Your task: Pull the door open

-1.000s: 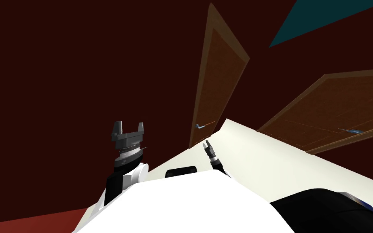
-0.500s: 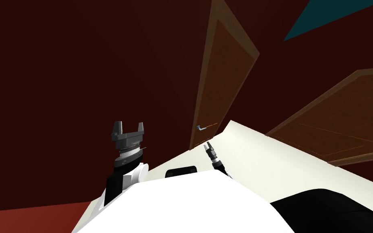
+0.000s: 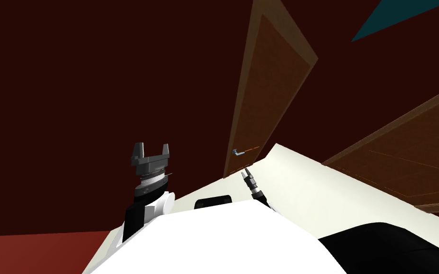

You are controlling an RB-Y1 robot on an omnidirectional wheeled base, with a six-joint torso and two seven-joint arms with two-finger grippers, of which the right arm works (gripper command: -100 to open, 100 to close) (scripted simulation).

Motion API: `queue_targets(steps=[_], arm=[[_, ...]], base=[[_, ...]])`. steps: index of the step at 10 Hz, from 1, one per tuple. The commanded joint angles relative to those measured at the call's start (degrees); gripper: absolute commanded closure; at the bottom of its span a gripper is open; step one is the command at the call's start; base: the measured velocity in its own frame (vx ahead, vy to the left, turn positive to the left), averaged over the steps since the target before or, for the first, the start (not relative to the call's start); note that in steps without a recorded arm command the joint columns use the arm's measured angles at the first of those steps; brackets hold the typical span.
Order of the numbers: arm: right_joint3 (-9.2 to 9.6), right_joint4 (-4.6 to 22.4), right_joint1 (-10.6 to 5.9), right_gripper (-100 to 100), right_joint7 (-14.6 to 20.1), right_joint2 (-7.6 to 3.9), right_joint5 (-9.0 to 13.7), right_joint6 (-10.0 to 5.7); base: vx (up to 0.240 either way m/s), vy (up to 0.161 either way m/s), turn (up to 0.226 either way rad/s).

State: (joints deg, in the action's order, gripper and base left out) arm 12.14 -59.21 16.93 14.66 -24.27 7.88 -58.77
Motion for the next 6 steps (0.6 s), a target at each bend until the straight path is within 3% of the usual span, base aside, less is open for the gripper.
queue_targets(steps=[1, 3, 6], arm=[[0.27, 2.4, -0.49, -100, 0.7, -0.56, 0.4, -0.85], [0.7, 6.4, -1.23, -100, 2.0, -1.69, 1.0, -2.18], [0.96, 8.8, -1.68, -100, 2.8, -2.37, 1.4, -2.97]], base=[[0.054, -0.059, 0.143], [0.094, -0.138, 0.214], [0.065, -0.072, 0.081]])
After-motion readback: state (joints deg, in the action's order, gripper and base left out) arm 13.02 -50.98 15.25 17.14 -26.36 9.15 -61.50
